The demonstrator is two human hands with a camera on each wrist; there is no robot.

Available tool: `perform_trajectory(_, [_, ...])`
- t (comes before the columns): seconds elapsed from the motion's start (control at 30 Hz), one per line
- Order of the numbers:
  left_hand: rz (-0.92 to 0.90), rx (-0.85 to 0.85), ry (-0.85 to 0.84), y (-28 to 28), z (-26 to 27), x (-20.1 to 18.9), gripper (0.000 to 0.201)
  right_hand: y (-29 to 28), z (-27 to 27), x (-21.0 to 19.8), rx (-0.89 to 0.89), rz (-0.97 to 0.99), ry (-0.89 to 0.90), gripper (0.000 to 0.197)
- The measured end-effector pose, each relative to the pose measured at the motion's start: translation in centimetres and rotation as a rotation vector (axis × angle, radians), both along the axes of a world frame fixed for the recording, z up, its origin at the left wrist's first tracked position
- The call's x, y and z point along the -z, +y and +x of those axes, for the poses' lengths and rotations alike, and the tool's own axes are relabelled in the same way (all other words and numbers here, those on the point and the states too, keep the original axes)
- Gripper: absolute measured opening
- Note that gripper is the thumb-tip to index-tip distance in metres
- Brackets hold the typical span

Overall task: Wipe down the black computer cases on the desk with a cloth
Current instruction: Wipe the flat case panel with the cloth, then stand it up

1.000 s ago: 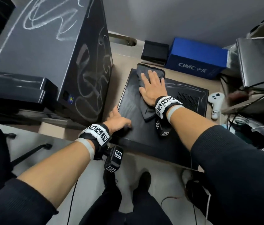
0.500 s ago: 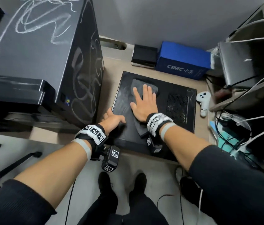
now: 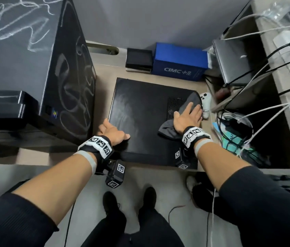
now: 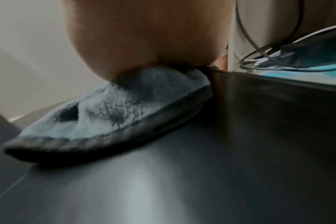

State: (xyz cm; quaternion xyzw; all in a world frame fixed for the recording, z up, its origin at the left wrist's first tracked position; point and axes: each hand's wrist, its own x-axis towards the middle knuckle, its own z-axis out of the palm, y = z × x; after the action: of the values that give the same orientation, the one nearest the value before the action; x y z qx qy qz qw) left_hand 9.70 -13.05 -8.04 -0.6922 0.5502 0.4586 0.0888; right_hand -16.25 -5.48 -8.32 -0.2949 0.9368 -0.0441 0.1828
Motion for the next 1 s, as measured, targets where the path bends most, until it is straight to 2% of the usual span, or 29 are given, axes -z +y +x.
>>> perform_trajectory(0.1, [0.016, 0.009, -0.012, -0.2, 0.0, 0.0, 0.119, 4.0, 3.2, 0.0, 0.026, 0.036, -0.024, 0.084])
perform_trajectory(0.2, [0.011, 0.019, -0.025, -0.2, 0.0, 0.0, 0.118, 5.3, 4.5, 0.5, 0.027, 0.068, -0.023, 0.086])
perform_trajectory(0.5, [-0.007, 0.058, -0.055, -0.3, 0.0, 1.0, 0.120, -1.7, -0.5, 0.1, 0.004, 0.043, 0.029, 0.089])
perform_trajectory(0.8, [0.021, 0.052, -0.071, -0.5, -0.1, 0.0, 0.123, 4.5, 1.9, -1.1, -0.108, 0.111, -0.049, 0.083])
perform_trajectory(1.0, [0.017, 0.061, -0.064, -0.3, -0.2, -0.6, 0.118, 5.6, 2.2, -1.8, -0.144, 0.151, -0.049, 0.084])
